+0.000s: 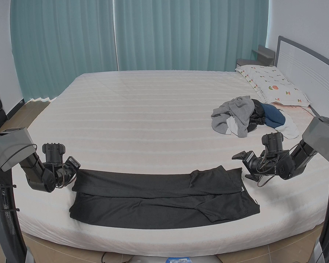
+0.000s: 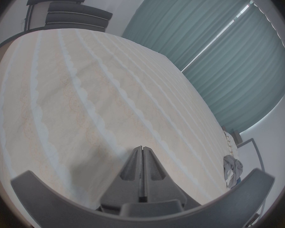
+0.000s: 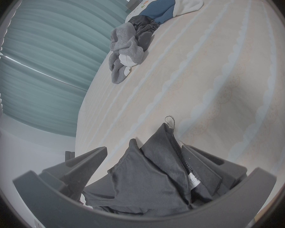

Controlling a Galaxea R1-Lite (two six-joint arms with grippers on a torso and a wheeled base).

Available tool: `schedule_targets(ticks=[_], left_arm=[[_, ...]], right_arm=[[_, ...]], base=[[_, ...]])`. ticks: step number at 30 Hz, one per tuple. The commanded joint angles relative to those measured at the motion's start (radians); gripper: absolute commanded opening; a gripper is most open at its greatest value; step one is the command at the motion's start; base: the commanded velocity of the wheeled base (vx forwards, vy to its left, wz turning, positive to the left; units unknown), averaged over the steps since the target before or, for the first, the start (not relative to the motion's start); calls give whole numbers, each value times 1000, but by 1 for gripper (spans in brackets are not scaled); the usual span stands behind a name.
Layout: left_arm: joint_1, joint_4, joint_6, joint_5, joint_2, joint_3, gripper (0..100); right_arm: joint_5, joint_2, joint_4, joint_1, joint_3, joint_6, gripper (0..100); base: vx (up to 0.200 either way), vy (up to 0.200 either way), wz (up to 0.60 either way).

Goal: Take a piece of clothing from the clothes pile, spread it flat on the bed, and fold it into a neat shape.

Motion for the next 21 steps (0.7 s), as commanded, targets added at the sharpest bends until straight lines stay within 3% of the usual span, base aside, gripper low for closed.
schedule_targets(ticks=[1,10,11,21], left_arm=[[0,-1,-3,-1,5,-2,0],[-5,-1,-5,-2,8,2,0],[-5,-1,-5,-2,8,2,0],[-5,-1,-5,-2,14,4,0]], right_arm=[[0,38,-6,1,-16,2,100],[-9,67,-12,10,-41,2,100],[-11,70,-13,12,-41,2,0],[-66,84,-43,10,-47,-2,0]], base=[[0,0,0],[0,0,0],[0,0,0],[0,0,0]])
